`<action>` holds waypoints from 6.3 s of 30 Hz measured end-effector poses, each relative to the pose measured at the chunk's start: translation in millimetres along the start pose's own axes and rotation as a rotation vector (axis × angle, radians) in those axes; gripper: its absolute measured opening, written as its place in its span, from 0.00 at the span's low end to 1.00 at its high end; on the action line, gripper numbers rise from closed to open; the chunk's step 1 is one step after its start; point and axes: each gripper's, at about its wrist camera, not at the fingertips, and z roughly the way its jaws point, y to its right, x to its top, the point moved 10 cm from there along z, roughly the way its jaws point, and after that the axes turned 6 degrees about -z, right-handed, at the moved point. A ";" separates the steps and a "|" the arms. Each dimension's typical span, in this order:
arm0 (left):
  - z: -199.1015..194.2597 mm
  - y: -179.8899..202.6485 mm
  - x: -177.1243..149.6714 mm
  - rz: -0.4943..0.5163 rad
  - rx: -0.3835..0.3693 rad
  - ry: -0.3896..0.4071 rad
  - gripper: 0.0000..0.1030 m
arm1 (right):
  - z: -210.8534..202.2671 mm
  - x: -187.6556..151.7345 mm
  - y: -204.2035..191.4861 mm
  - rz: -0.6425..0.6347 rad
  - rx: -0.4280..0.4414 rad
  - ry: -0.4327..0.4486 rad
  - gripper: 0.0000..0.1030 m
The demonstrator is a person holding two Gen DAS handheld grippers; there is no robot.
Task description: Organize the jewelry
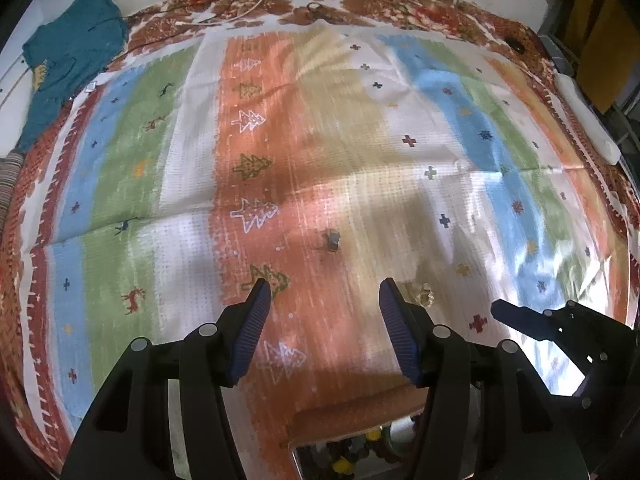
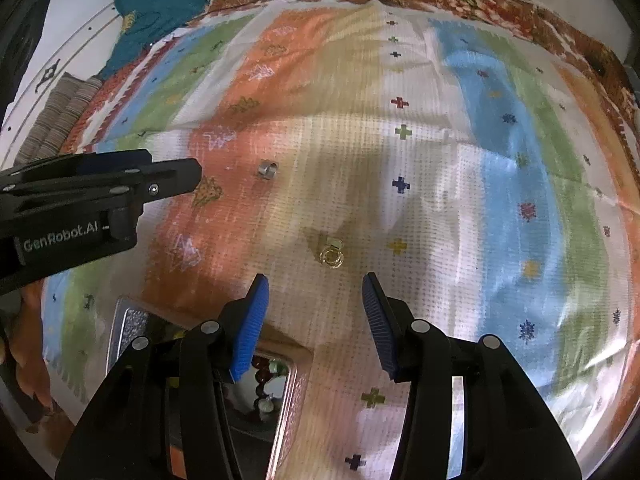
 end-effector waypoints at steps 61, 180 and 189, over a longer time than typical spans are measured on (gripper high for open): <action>75.8 -0.4 12.3 0.050 -0.017 -0.155 0.08 | 52.4 13.1 2.5 -0.018 0.010 -0.070 0.16; -174.5 7.1 -175.7 0.091 -0.147 0.286 0.94 | -163.8 -116.6 -70.1 -0.188 -0.009 0.352 0.89; -179.8 1.0 -180.6 0.071 -0.117 0.318 0.95 | -178.2 -115.2 -66.2 -0.159 -0.015 0.393 0.92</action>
